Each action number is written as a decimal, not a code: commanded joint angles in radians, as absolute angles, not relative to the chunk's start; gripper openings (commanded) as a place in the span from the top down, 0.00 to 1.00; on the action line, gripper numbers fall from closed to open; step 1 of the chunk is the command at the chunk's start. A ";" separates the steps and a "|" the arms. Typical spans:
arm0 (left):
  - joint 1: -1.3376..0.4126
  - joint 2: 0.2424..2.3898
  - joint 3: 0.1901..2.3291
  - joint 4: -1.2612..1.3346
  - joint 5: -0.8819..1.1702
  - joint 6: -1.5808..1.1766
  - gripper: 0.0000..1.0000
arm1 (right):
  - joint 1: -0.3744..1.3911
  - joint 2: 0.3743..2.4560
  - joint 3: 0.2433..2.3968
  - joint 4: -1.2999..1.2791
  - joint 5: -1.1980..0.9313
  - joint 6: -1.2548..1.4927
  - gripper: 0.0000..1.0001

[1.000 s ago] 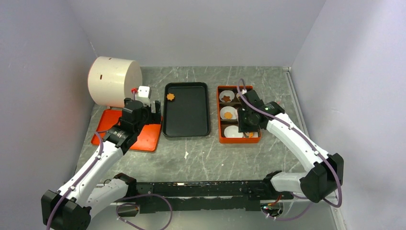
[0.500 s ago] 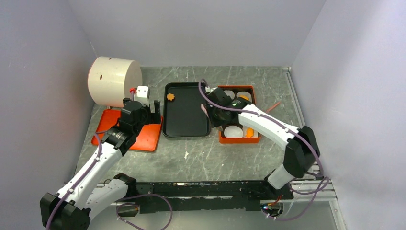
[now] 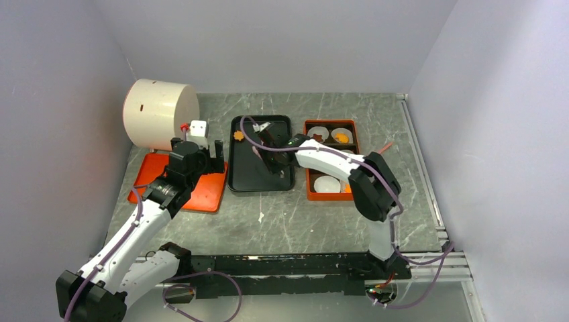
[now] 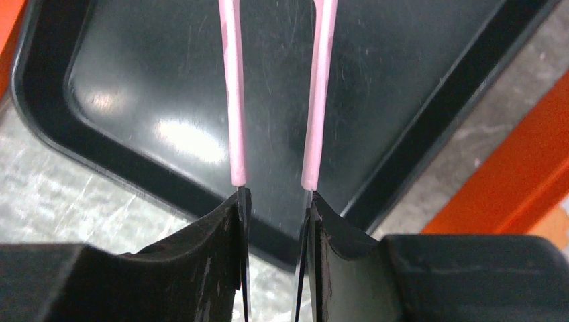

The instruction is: Pack the cookies

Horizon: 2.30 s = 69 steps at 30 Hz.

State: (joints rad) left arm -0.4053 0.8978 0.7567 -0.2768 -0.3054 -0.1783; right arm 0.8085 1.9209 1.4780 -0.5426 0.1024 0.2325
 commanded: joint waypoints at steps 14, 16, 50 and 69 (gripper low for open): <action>-0.397 0.881 0.784 -0.288 -0.352 -0.200 0.02 | 0.808 2.255 1.882 -0.489 0.102 0.058 0.58; -0.397 0.881 0.784 -0.288 -0.348 -0.201 0.02 | 0.806 2.278 1.906 -0.497 0.106 0.058 0.57; -0.390 0.877 0.788 -0.288 -0.320 -0.201 0.02 | 0.774 2.437 2.092 -0.523 0.091 0.008 0.55; -0.389 0.878 0.788 -0.285 -0.316 -0.201 0.02 | 0.762 2.443 2.128 -0.604 0.124 -0.023 0.58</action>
State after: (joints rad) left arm -0.3958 0.8978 0.7567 -0.3019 -0.3264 -0.1818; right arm 0.7712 2.4420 2.0861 -0.5869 0.1047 -0.0174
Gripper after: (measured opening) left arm 0.979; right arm 0.432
